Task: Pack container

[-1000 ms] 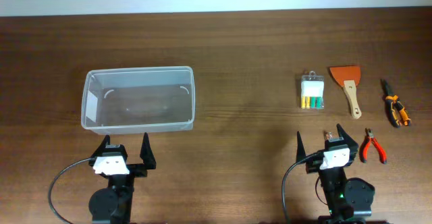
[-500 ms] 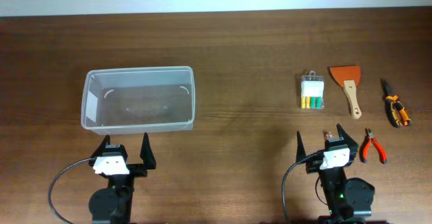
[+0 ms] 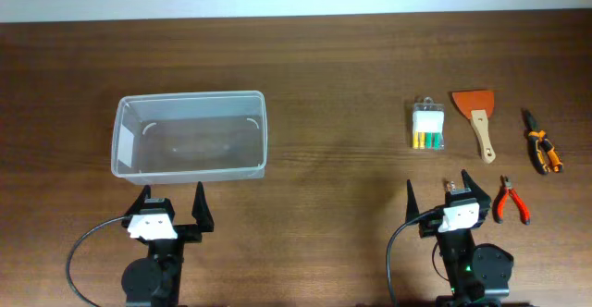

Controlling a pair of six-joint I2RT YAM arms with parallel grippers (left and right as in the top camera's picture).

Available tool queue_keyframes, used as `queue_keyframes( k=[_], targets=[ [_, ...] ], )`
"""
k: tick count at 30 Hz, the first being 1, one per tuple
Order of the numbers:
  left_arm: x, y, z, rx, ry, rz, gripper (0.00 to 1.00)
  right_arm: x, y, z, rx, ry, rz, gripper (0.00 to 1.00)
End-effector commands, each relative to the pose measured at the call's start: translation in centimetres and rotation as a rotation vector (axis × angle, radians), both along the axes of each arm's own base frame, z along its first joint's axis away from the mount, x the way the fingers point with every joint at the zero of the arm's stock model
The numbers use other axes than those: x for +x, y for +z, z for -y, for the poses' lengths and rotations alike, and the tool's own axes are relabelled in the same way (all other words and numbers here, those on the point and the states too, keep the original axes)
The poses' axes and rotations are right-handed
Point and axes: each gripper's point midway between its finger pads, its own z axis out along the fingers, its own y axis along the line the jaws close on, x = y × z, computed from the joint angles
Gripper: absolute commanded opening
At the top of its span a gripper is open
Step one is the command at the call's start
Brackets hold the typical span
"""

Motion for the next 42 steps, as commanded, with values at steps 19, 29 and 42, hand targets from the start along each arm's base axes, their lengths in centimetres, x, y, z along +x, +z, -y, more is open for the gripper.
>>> queue_keyframes(
  k=[19,29,42],
  targets=[
    [0.0,-0.1,-0.1,0.020,0.003,0.000,0.99,0.0,-0.2,-0.1,0.000,0.000,-0.002,0.99],
    [0.0,0.0,1.0,0.014,-0.059,0.004,0.99,-0.1,-0.1,-0.5,0.075,0.023,-0.007,0.99],
    [0.0,0.6,1.1,0.013,-0.069,0.029,0.99,-0.2,0.4,-1.6,0.674,0.048,-0.080,0.99]
  ],
)
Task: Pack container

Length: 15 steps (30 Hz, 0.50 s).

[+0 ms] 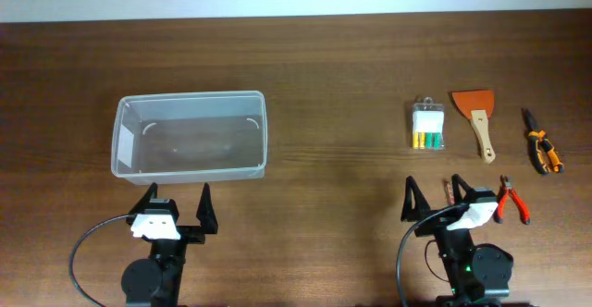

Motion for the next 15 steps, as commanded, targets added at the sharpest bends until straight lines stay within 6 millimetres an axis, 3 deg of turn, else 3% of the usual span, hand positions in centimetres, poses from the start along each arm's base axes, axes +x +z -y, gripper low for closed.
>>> queue_keyframes(
  k=[1,3,5,7,12,15],
  targets=[
    [0.0,0.6,0.0,0.018,-0.001,0.028,0.99,-0.2,0.7,-1.2,0.181,0.058,0.001,0.99],
    [0.0,0.9,-0.1,0.017,0.000,0.041,0.99,-0.3,1.8,-1.8,0.179,0.096,0.044,0.99],
    [0.0,2.3,-0.1,0.013,0.001,0.093,0.99,-0.7,4.9,-2.2,0.171,0.133,0.169,0.99],
    [-0.2,3.7,-0.1,0.013,0.003,0.130,0.99,-1.0,6.9,-2.1,0.166,0.134,0.223,0.99],
    [-0.5,6.0,-0.6,0.016,0.029,0.094,0.99,-0.6,10.0,-2.6,0.131,0.157,0.177,0.99],
    [-0.4,8.0,-0.7,0.094,0.027,0.038,0.99,0.8,12.9,-3.4,0.067,0.204,0.154,0.99]
  ],
)
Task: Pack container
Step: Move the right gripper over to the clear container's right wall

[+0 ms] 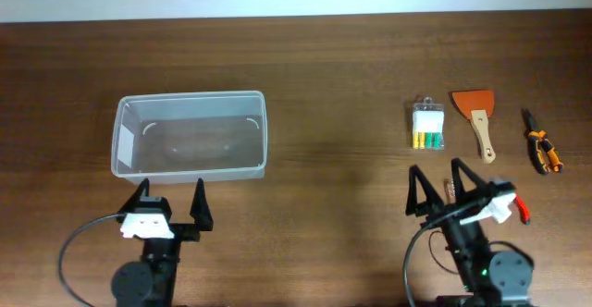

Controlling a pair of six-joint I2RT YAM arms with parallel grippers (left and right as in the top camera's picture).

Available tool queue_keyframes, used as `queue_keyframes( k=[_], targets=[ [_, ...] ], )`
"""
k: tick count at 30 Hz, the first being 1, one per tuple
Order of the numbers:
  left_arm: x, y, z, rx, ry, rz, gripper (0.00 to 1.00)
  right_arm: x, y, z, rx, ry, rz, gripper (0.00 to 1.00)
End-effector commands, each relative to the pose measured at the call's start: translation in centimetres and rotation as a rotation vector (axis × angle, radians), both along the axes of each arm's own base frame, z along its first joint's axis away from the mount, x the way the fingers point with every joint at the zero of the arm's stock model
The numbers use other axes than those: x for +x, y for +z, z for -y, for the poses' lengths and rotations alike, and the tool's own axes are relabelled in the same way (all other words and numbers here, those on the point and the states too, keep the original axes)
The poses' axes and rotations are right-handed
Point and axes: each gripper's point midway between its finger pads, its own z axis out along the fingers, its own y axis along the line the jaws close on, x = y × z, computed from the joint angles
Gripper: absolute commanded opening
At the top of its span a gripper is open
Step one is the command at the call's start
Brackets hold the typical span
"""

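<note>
An empty clear plastic container [190, 133] sits on the left half of the wooden table. My left gripper [168, 201] stands open just in front of its near wall. On the right lie a pack of batteries [427, 127], an orange scraper [478, 117], orange-and-black pliers [541, 150] and red-handled pliers [522, 211]. The right wrist partly covers the red-handled pliers. My right gripper [437, 187] is open near the table's front, below the battery pack, and holds nothing. A small thin brownish piece [449, 190] lies between its fingers.
The dark wooden table [342, 85] runs back to a white wall at the far edge. Cables trail from both arm bases at the front edge.
My right arm has shifted to the right and slightly forward, so its white wrist body now covers more of the red pliers. The left arm has drawn back and left a little. Both stay open.
At first both grippers stood open near the front edge, with the container empty and the tools untouched. Then the right wrist had turned toward the red pliers. Now it sits over them. Nothing has been picked up.
</note>
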Motion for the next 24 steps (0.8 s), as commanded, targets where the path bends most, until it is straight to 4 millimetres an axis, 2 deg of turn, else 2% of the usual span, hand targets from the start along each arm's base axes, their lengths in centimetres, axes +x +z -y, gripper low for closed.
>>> queue_keyframes(
  k=[1,4,6,10,12,17,22,24],
  targets=[
    [0.0,5.0,-0.3,0.117,0.008,-0.003,0.99,1.2,5.2,-1.5,-0.087,0.083,0.027,0.99],
    [0.8,8.1,-0.3,0.202,-0.003,-0.064,0.99,3.9,8.5,-2.4,-0.109,0.138,-0.020,0.99],
    [1.7,10.8,-0.2,0.231,-0.013,-0.097,0.99,6.0,10.6,-3.6,-0.106,0.207,-0.088,0.99],
    [4.1,16.0,-0.1,0.260,-0.021,-0.089,0.99,8.0,12.9,-6.9,-0.135,0.357,-0.239,0.99],
    [5.1,17.4,-0.2,0.292,-0.022,-0.082,0.99,8.8,13.7,-8.1,-0.161,0.395,-0.278,0.99],
    [7.1,18.5,-0.4,0.300,-0.022,-0.165,0.99,9.8,15.6,-11.1,-0.144,0.538,-0.281,0.99],
    [8.1,18.9,-4.8,0.209,0.149,-0.395,0.99,10.9,13.7,-13.1,-0.238,0.385,-0.403,0.99],
    [8.1,18.9,-6.7,0.162,0.198,-0.490,0.99,10.8,12.7,-14.7,-0.299,0.337,-0.447,0.99]
  ],
)
